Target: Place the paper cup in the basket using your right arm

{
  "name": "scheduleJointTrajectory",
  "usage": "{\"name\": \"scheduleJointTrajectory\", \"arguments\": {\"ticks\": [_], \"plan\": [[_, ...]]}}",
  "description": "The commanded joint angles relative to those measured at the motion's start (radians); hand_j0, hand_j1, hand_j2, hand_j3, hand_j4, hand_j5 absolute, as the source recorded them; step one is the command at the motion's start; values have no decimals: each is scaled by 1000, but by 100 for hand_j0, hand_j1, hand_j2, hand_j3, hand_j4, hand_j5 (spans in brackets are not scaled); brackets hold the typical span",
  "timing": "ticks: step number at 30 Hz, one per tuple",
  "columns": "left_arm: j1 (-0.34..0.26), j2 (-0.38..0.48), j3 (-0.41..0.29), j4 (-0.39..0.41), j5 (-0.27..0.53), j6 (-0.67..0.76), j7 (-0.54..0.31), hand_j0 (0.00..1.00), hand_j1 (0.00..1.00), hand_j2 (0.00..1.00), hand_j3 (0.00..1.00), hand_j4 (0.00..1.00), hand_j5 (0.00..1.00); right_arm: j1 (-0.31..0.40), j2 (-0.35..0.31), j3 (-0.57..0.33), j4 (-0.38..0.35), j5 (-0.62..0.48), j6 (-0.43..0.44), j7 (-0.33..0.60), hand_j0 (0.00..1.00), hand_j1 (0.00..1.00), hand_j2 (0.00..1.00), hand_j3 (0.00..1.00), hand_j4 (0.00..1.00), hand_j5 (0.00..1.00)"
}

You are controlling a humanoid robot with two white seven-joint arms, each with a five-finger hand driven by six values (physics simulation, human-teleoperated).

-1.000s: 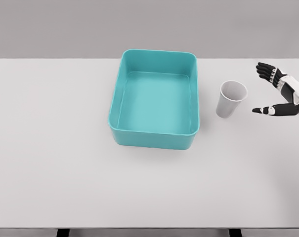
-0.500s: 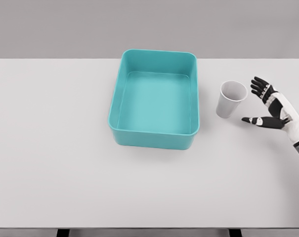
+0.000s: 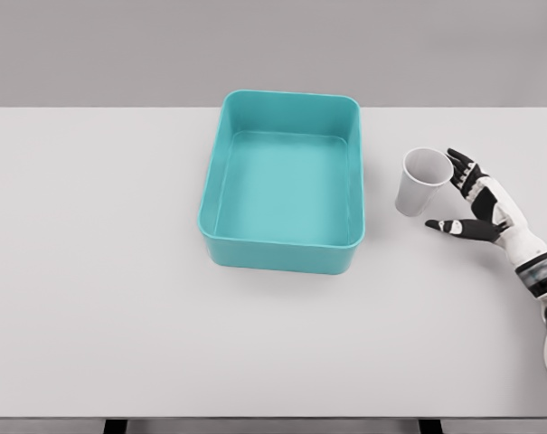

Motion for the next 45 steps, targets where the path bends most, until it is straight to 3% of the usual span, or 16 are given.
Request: {"name": "scheduleJointTrajectory", "arguments": {"ticks": [1, 42, 45], "plan": [[0, 0, 0, 0, 0, 1, 0, 100, 100, 100, 100, 100, 100, -2, 7, 0, 0, -7, 1, 0, 100, 100, 100, 100, 100, 100], [0, 0, 0, 0, 0, 0, 0, 100, 100, 100, 100, 100, 100, -68, 75, 9, 11, -8, 88, 0, 100, 100, 100, 100, 100, 100], [0, 0, 0, 0, 0, 0, 0, 100, 100, 100, 100, 100, 100, -66, 75, 7, 8, -7, 88, 0, 86, 86, 86, 86, 86, 86]]}}
